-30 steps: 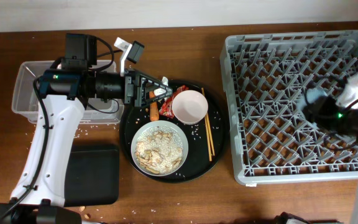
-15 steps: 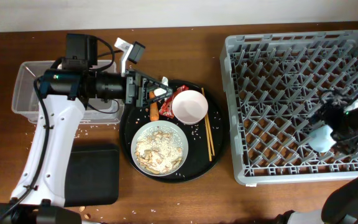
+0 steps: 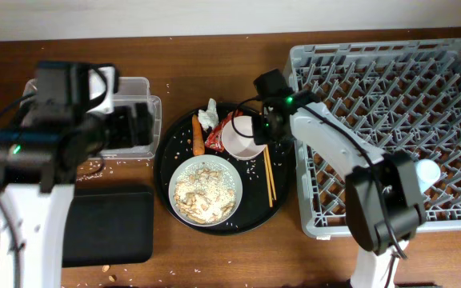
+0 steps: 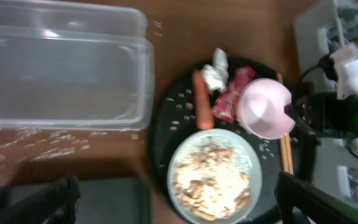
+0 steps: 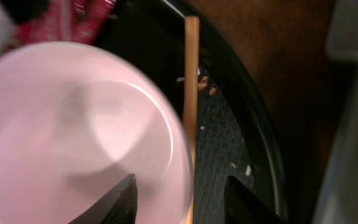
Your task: Sort waste into correct bins and load items into the dishwasher rack
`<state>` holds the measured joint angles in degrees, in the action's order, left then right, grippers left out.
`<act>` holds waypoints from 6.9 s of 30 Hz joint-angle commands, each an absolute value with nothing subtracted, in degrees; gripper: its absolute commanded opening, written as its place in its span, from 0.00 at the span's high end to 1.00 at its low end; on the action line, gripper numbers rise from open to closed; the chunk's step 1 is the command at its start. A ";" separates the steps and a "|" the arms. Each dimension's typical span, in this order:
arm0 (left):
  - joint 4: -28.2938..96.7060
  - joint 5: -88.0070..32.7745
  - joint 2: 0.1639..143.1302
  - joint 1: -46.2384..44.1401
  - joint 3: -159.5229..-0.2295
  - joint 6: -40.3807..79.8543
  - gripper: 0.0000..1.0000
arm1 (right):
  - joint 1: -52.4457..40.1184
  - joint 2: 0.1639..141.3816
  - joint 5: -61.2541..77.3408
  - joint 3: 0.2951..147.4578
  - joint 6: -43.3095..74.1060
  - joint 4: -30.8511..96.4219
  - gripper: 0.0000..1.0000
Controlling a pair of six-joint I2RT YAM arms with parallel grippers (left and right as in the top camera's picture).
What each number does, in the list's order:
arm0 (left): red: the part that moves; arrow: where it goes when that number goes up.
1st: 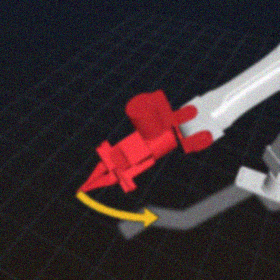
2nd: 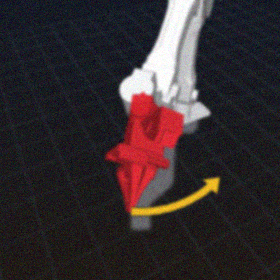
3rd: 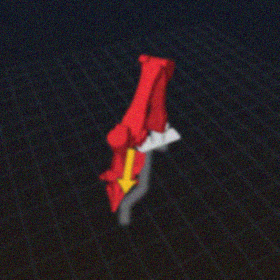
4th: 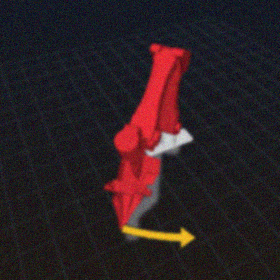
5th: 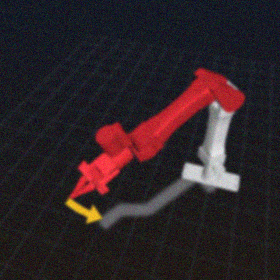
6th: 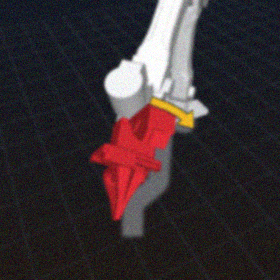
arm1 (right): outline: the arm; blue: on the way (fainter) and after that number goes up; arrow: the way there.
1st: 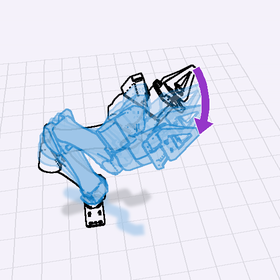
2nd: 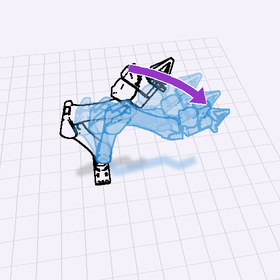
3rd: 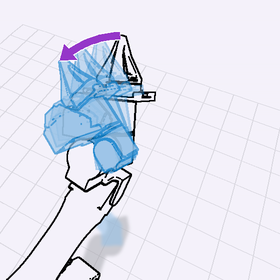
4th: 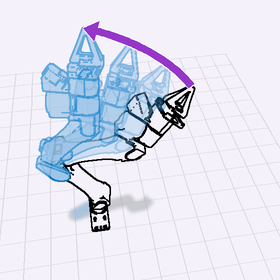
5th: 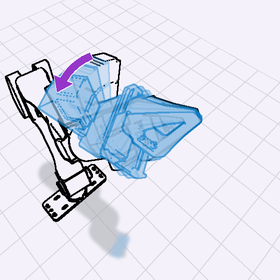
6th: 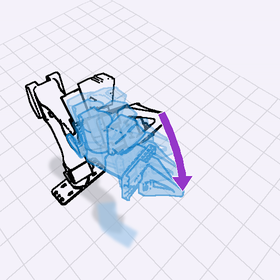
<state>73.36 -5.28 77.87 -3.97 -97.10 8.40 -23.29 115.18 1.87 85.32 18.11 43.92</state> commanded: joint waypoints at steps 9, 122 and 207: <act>74.70 -1.67 75.24 -2.02 -97.76 9.61 0.01 | -19.11 98.17 -6.85 89.06 16.75 50.76 0.96; 74.70 -1.67 75.24 -2.02 -97.76 9.58 0.01 | -13.72 36.80 -17.56 59.94 5.13 44.38 0.02; 36.34 7.55 121.14 -20.93 -87.48 7.22 0.37 | -11.22 0.73 -15.25 0.32 5.10 3.16 0.02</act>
<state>36.16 4.29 118.63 -21.15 -86.48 8.29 -11.33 1.02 -15.14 0.73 5.34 2.94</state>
